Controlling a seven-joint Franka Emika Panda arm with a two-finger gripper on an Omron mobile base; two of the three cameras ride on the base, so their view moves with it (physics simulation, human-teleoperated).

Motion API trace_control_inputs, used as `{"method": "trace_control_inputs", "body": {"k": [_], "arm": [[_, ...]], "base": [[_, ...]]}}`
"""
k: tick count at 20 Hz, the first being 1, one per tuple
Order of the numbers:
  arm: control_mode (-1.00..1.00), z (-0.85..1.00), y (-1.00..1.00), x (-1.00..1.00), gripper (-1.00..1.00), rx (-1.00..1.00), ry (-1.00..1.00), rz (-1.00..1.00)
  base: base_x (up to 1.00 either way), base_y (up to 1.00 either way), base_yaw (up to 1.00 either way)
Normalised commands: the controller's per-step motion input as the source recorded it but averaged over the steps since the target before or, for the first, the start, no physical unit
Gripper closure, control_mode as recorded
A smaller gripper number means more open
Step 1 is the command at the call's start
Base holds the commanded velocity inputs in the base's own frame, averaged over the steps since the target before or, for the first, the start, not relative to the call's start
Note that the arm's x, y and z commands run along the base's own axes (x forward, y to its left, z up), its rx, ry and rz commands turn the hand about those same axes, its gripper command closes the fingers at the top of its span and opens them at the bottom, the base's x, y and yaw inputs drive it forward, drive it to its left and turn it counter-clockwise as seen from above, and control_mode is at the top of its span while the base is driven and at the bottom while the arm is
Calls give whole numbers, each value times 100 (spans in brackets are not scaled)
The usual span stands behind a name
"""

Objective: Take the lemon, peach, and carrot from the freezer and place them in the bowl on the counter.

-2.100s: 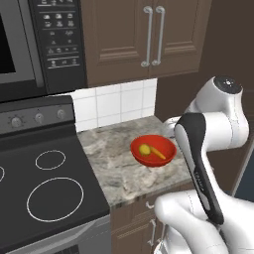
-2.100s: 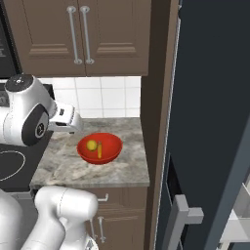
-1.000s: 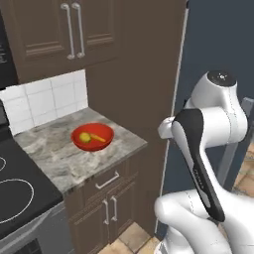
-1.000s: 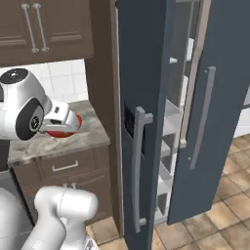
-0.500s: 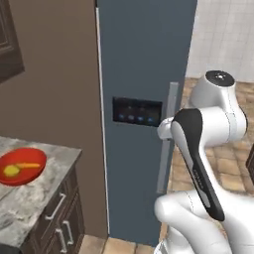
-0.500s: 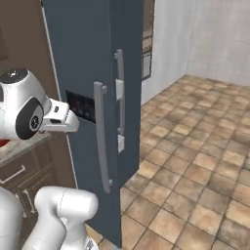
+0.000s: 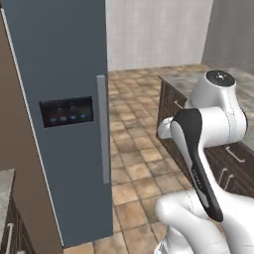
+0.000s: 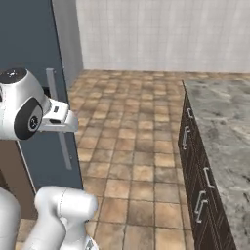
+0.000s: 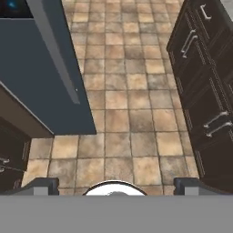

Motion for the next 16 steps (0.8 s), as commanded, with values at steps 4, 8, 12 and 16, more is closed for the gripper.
{"method": "trace_control_inputs", "body": {"k": [4,8,12,16], "arm": [[100,0,0,0,-100,0,0,0],[100,0,0,0,-100,0,0,0],[100,0,0,0,-100,0,0,0],[100,0,0,0,-100,0,0,0]], "base": [[-5,-50,-60],[14,-61,-24],[64,-75,0],[98,-47,6]]}}
